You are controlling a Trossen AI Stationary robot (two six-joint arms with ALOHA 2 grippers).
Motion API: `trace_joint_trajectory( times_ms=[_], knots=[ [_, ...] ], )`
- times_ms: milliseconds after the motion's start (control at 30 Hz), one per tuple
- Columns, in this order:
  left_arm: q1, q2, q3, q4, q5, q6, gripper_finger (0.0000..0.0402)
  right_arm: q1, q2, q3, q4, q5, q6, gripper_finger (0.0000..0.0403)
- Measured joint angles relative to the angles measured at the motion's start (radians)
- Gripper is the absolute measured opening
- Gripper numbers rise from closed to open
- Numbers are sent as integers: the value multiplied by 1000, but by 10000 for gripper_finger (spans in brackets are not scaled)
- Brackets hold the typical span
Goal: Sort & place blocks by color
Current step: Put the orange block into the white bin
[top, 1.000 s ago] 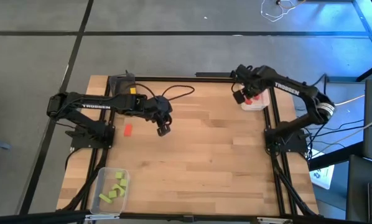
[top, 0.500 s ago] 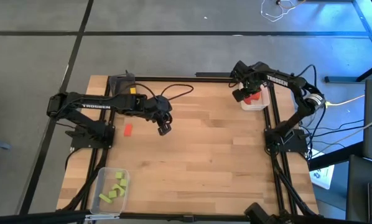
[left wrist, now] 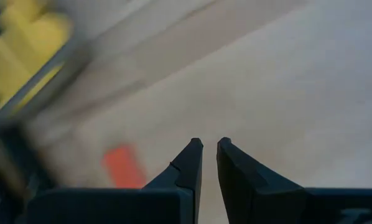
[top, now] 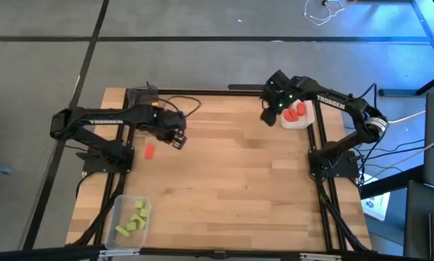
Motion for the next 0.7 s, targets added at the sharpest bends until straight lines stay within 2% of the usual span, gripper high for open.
trace_joint_trajectory(
  times_ms=[67, 133, 300, 467, 700],
  knots=[
    [0, -14, 2, -118, -6, -123, 41, 40, -1, 0, 49, -125, -52, 132],
    [-3, -29, 2, -240, 11, -239, 41, 82, -1, 0, 90, -205, -114, 132],
    [-23, -28, 2, -462, 49, -436, 41, 177, 0, 0, 143, -286, -244, 132],
    [-45, -26, 1, -440, 71, -461, 41, 241, 0, 0, 150, -297, -306, 132],
    [-49, -26, 2, -438, 73, -458, 41, 282, 0, 0, 163, -297, -308, 132]
  ],
)
